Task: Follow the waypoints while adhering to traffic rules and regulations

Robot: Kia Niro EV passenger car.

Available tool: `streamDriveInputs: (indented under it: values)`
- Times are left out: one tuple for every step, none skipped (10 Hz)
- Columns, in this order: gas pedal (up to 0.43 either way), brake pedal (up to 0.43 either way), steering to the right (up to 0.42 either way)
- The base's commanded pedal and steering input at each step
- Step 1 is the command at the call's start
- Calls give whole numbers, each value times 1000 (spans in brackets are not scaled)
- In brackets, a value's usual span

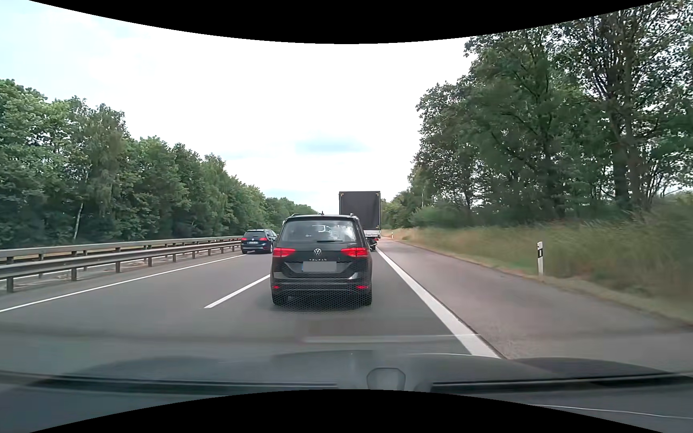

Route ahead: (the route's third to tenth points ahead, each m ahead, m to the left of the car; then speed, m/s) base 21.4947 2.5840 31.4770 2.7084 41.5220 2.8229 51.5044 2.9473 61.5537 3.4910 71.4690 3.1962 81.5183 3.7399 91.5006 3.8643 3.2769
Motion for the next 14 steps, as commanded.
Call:
streamDriveInputs:
  values:
    - [28, 0, -1]
    - [28, 0, -1]
    - [28, 0, -1]
    - [28, 0, -1]
    - [28, 0, -1]
    - [28, 0, -2]
    - [28, 0, -1]
    - [28, 0, -1]
    - [28, 0, -2]
    - [28, 0, -3]
    - [28, 0, -3]
    - [39, 0, -3]
    - [39, 0, -3]
    - [39, 0, -4]
